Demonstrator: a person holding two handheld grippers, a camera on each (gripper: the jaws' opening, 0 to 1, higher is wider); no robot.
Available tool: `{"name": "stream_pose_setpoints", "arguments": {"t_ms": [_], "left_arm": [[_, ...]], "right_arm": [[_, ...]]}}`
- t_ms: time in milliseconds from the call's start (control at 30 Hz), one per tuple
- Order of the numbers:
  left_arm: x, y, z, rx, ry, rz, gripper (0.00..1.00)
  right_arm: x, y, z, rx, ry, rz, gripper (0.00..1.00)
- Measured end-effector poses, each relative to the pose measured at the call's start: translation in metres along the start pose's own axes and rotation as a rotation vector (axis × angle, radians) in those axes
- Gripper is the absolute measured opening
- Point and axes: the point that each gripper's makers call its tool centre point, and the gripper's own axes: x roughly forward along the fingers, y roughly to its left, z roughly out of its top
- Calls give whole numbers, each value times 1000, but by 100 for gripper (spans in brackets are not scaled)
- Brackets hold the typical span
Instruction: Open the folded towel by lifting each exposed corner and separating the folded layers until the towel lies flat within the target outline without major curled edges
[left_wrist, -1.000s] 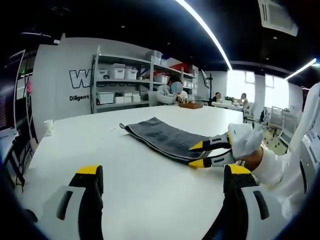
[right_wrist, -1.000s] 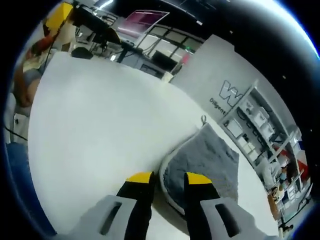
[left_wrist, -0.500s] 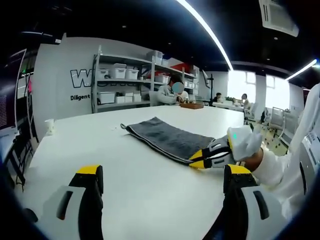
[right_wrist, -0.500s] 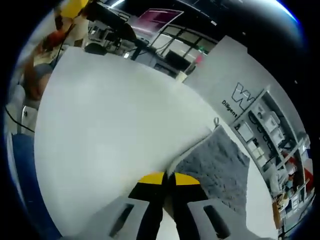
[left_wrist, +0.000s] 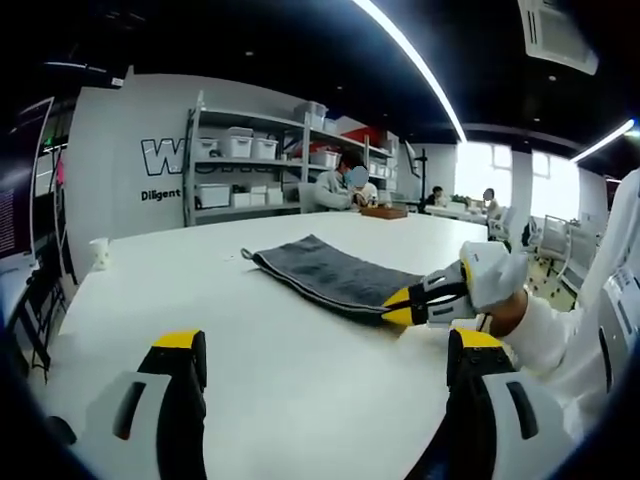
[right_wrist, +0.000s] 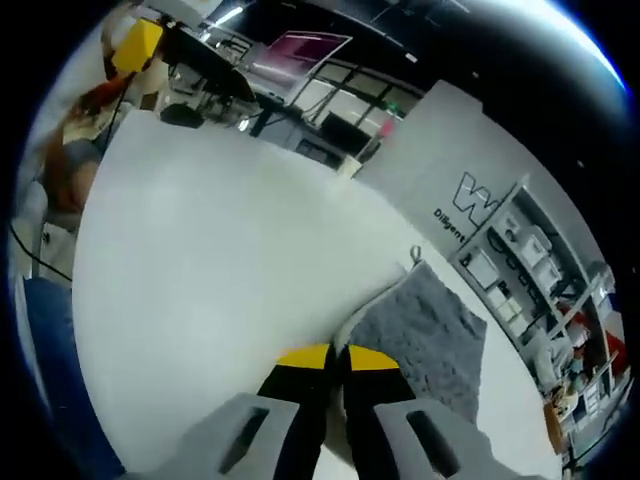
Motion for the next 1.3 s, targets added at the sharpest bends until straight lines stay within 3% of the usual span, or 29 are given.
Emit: {"name": "stream_pose_setpoints", "arguments": {"t_ms": [167, 467, 767, 1300], "left_arm": [[-1, 1, 0, 0, -1, 2, 100], [-1, 0, 0, 1, -5, 3, 100], [-4, 2, 2, 1, -11, 7, 99], [-7, 4, 4, -4, -22, 11, 99]], "right_arm": [[-2, -9, 4, 43, -23, -1, 0], [-10, -34, 11, 212, -101, -3, 0], [-21, -73, 12, 304, -138, -76, 0], [-35, -125, 8, 312, -136, -237, 0]]}}
